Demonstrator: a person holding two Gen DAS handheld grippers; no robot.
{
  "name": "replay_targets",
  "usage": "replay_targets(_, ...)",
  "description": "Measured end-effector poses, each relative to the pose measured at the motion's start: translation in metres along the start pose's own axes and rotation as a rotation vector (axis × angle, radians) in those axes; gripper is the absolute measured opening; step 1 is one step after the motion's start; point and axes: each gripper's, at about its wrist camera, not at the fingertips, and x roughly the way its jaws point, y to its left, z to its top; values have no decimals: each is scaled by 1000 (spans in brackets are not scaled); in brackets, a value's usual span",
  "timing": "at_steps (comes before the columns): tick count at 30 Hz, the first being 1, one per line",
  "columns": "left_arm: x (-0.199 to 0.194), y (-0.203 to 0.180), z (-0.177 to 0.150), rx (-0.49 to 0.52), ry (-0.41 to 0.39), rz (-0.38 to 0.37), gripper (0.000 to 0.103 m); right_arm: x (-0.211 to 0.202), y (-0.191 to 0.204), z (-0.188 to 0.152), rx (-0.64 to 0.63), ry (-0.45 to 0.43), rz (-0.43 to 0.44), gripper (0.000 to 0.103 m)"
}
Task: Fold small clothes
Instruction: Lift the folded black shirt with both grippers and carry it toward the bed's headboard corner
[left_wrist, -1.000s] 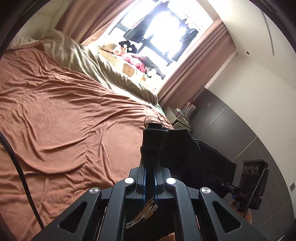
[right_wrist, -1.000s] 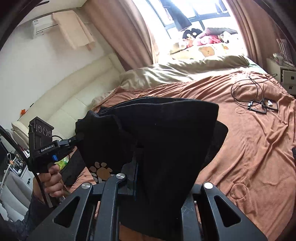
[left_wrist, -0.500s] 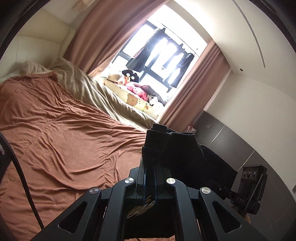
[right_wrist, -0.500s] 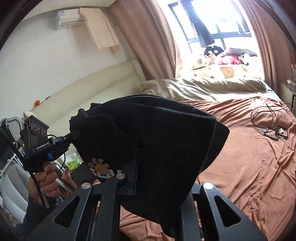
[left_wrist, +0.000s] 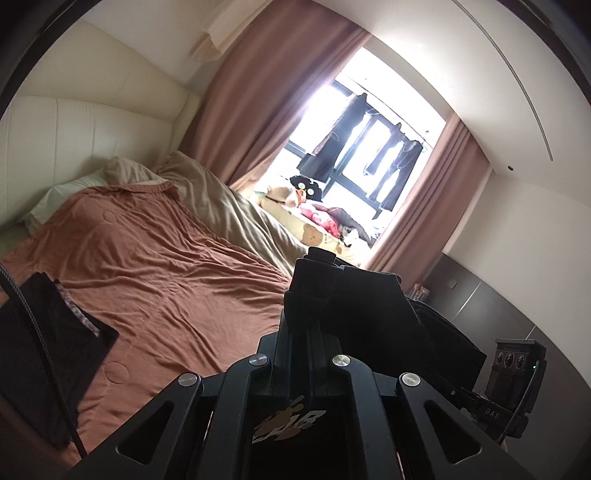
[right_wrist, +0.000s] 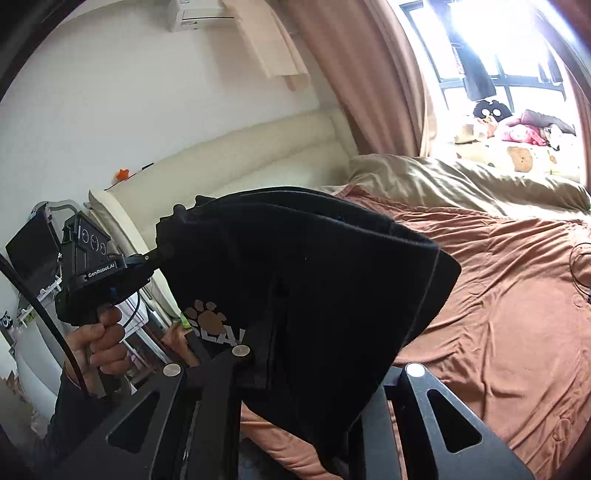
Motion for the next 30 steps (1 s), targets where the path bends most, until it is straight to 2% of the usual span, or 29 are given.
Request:
replay_targets(8,-55,46,39,20,-62,87,5,39,17,13,-57,-3,83,11)
replay_targets(18,-118,107,76,14,-151,209,5,97,48,11,-109,14,176,11)
replay_targets(30,-180,197,92,-40,-221,356,5,171,73,-2,-158,68,293,11)
